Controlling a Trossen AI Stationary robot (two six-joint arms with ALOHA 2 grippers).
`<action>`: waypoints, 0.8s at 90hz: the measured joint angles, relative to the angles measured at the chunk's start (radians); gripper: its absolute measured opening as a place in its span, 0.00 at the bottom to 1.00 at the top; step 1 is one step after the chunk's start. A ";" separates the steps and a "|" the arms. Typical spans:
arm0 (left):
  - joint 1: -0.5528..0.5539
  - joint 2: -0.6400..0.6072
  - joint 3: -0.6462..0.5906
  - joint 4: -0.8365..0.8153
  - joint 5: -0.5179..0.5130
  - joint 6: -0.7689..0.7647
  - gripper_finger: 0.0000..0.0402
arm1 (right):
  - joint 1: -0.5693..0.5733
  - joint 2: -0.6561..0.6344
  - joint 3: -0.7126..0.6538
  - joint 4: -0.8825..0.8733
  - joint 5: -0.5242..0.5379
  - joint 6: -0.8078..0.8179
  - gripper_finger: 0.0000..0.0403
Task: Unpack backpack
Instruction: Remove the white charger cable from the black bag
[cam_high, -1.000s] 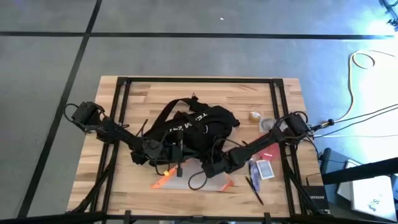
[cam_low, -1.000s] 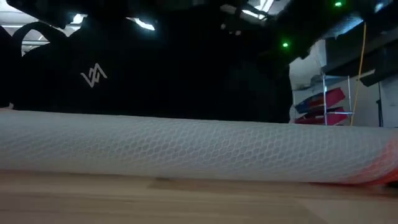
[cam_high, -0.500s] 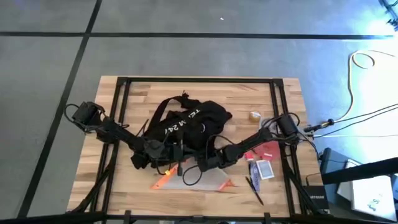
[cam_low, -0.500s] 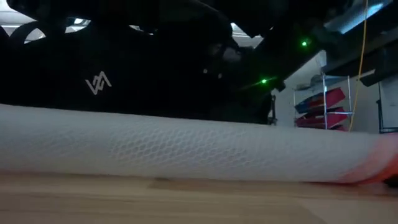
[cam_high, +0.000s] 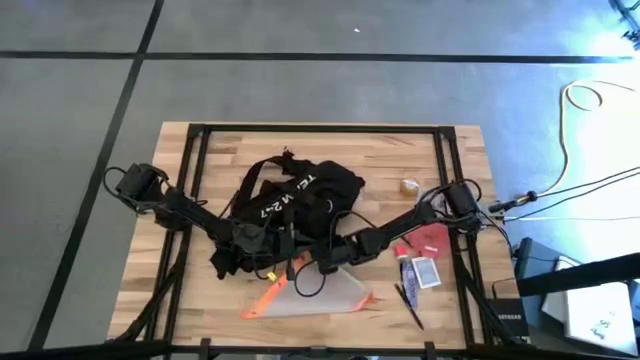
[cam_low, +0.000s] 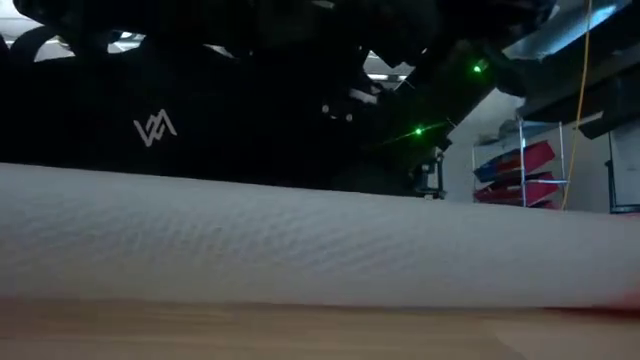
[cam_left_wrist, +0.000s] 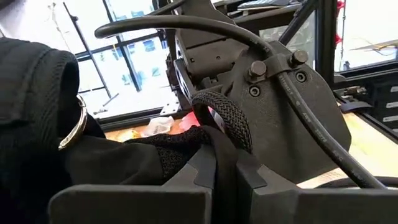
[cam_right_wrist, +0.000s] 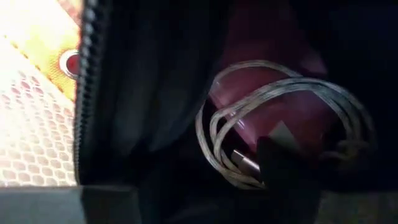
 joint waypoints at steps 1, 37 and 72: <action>0.000 0.000 0.000 0.000 0.001 0.000 0.00 | 0.002 0.000 0.000 -0.002 -0.001 -0.001 0.53; -0.002 0.000 0.002 -0.023 0.022 0.003 0.00 | 0.015 -0.041 -0.002 -0.134 -0.013 0.014 0.44; -0.005 -0.003 0.006 -0.036 0.027 0.005 0.00 | 0.014 -0.117 -0.005 -0.231 -0.175 0.082 0.20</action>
